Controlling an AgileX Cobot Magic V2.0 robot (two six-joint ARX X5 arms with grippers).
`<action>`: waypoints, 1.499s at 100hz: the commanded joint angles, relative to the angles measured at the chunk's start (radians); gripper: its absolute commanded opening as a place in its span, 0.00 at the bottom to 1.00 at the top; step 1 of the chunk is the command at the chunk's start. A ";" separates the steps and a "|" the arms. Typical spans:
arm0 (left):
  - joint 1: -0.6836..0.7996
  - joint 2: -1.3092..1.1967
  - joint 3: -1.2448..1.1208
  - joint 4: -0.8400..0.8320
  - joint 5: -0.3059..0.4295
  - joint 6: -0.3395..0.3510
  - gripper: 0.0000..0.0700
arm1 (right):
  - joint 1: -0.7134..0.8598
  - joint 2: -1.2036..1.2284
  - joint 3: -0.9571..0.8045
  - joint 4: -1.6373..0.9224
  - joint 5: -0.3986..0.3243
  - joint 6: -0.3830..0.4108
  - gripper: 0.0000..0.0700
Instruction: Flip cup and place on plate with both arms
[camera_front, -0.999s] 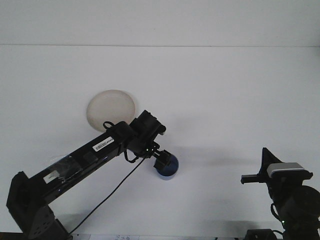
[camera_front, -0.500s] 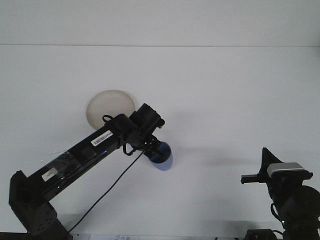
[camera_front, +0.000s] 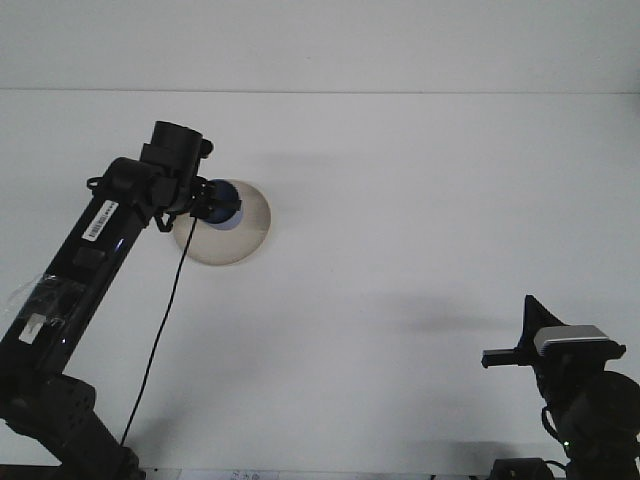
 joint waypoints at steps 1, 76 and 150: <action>0.018 0.043 0.023 0.018 -0.004 0.003 0.01 | 0.001 0.004 0.008 0.015 0.001 0.008 0.00; 0.102 0.245 0.023 0.088 0.093 -0.016 0.28 | 0.001 0.004 0.008 0.014 0.000 0.006 0.00; 0.122 -0.065 0.026 0.080 0.093 -0.083 0.92 | 0.001 0.004 0.008 0.013 0.000 0.006 0.00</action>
